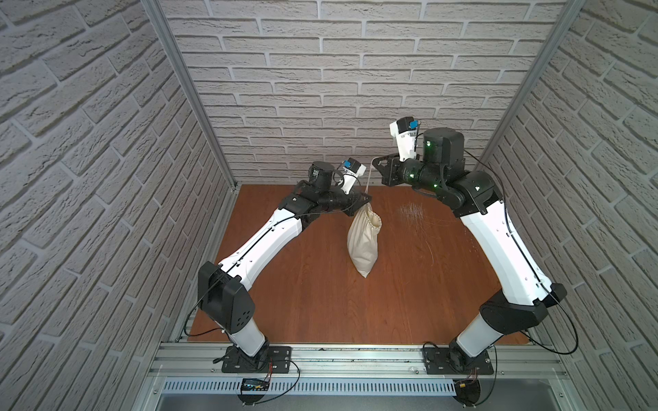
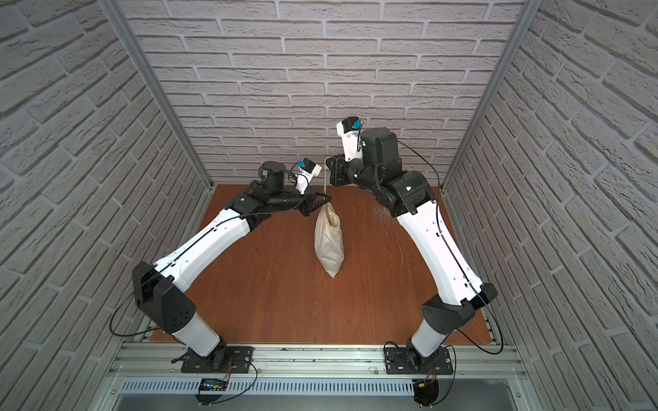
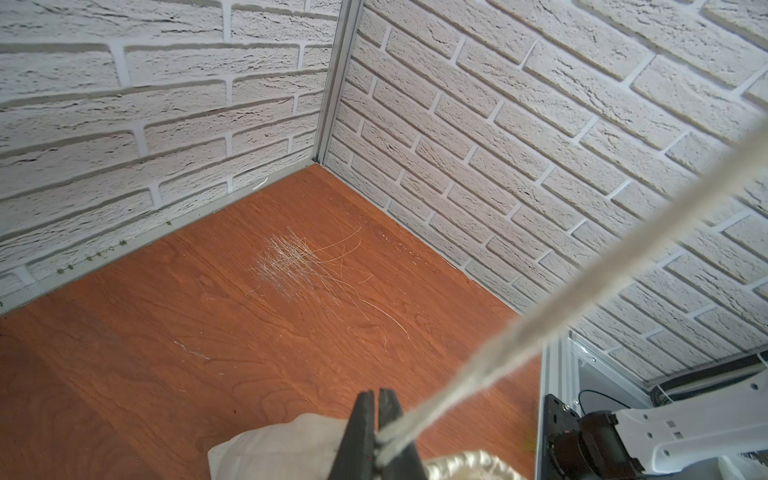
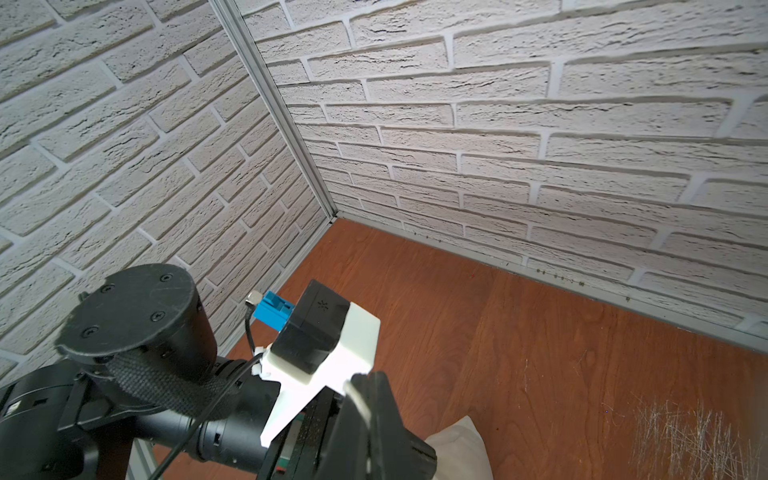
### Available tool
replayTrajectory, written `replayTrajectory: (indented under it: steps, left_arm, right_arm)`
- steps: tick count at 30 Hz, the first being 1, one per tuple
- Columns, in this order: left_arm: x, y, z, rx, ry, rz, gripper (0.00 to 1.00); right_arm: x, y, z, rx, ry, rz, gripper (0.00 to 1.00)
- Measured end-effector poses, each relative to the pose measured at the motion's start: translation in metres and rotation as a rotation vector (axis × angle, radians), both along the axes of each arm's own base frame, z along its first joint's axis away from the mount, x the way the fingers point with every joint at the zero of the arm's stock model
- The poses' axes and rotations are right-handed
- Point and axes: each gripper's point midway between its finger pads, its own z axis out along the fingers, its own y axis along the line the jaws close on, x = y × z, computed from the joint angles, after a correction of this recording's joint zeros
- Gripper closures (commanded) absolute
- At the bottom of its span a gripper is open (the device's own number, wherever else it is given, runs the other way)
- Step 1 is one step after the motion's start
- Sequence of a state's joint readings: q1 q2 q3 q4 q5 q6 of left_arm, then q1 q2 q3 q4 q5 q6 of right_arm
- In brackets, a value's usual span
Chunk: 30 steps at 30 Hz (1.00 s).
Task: Close the soil bag
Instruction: Frap the soil bag at the center of the board.
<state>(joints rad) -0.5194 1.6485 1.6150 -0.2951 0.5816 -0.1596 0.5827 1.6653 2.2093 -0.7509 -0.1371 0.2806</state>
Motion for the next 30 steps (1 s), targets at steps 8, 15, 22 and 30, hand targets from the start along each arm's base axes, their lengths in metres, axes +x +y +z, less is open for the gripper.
replayTrajectory:
  steps: [8, 15, 22, 30]
  left_arm:
    - [0.0, -0.004, -0.002, 0.002, 0.011, -0.011, 0.9]
    - [-0.005, -0.005, 0.003, -0.003, 0.029, -0.028, 0.9]
    - [-0.007, -0.006, 0.003, -0.004, 0.063, -0.039, 0.9]
    - [-0.014, -0.016, -0.002, -0.003, 0.086, -0.062, 1.0]
  right_arm:
    - [0.001, 0.0, 0.009, 0.009, -0.015, -0.004, 0.97]
    - [-0.002, -0.004, 0.031, 0.034, -0.061, -0.011, 0.97]
    - [-0.003, -0.007, 0.035, 0.021, -0.075, -0.019, 0.97]
    - [-0.001, -0.014, 0.032, 0.007, -0.058, -0.032, 0.97]
